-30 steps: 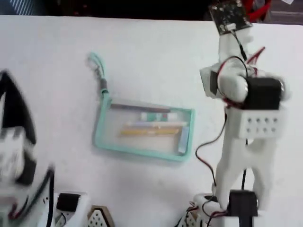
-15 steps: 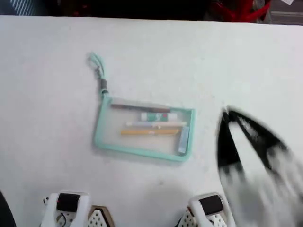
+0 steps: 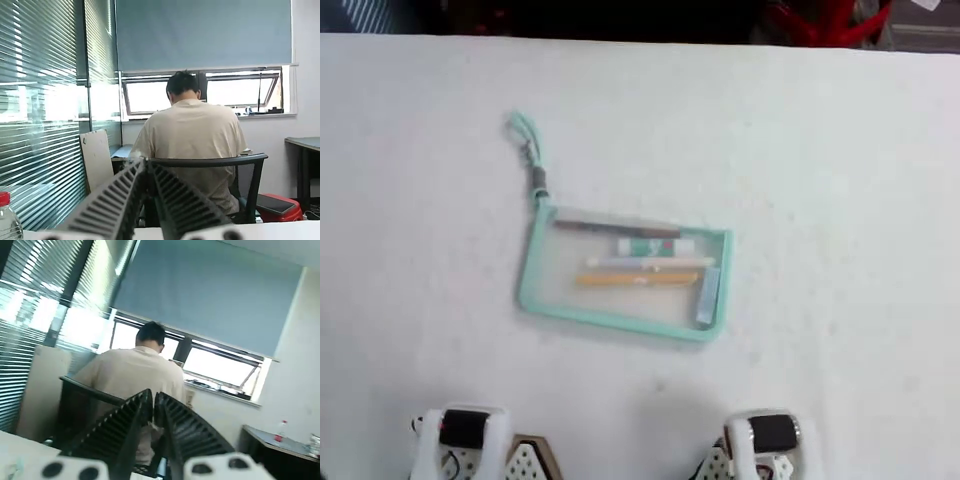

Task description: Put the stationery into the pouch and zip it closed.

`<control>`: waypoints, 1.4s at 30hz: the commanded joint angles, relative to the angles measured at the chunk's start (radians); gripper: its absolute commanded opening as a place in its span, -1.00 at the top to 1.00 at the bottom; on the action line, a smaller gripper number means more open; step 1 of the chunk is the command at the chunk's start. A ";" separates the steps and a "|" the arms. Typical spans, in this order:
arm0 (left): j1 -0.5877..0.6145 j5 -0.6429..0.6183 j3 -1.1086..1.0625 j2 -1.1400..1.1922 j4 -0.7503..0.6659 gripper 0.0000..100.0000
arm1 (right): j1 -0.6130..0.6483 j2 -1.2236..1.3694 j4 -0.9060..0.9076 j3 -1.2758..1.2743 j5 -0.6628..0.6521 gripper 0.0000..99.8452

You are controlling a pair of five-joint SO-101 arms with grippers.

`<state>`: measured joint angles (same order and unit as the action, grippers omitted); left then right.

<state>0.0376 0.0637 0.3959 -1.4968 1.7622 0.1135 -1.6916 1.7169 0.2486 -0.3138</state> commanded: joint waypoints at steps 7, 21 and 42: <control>-0.007 -0.009 -0.555 -0.193 -0.120 0.95 | -0.209 -0.108 -0.004 -0.227 0.005 0.96; -0.005 -0.015 -1.258 -0.329 -0.574 0.95 | 0.079 -0.114 -0.013 -0.526 0.005 0.95; 0.151 -0.011 -1.915 -0.329 -1.146 0.95 | 0.077 -0.113 -0.456 -1.174 -0.003 0.95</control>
<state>0.1803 0.0591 -1.4561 -1.8144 0.7188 0.1841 -1.8067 1.4024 -0.8009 -0.3138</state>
